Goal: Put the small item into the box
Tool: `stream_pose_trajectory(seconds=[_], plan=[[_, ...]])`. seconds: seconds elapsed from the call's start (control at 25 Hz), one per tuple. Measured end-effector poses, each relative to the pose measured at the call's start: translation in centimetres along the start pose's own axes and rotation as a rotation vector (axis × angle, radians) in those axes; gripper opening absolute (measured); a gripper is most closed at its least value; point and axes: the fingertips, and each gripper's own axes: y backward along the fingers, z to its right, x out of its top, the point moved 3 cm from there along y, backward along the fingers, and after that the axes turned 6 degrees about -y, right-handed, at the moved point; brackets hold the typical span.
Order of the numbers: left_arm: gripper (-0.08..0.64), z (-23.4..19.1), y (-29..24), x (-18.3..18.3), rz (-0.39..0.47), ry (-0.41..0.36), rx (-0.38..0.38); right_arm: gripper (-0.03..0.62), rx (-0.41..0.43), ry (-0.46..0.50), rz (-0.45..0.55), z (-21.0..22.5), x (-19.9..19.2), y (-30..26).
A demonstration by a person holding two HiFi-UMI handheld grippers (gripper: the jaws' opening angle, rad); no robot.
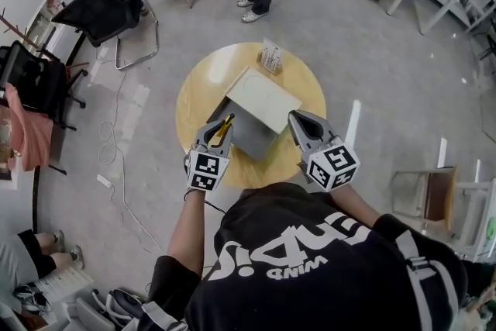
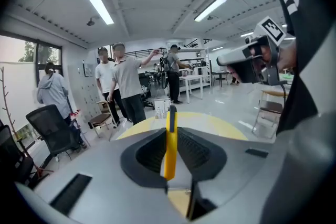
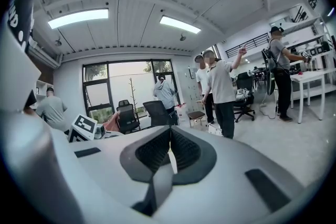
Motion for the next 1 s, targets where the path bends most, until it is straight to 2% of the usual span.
stream_pose_trajectory(seconds=[0.12, 0.36, 0.56, 1.0], plan=[[0.071, 0.7, -1.7, -1.5, -0.018, -0.021, -0.053, 0.004, -0.008, -0.002, 0.0, 0.2, -0.2, -0.2], [0.071, 1.5, -4.6, -3.1, -0.092, -0.14, -0.178, 0.003, -0.019, -0.004, -0.006, 0.4, -0.4, -1.1], [0.071, 2.4, -6.8, -4.8, -0.14, -0.196, -0.274, 0.003, -0.034, -0.005, -0.007, 0.6, -0.6, -1.4], [0.071, 4.5, -10.5, -9.0, -0.304, -0.357, -0.459, 0.003, -0.076, -0.027, -0.01, 1.2, -1.0, -1.8]])
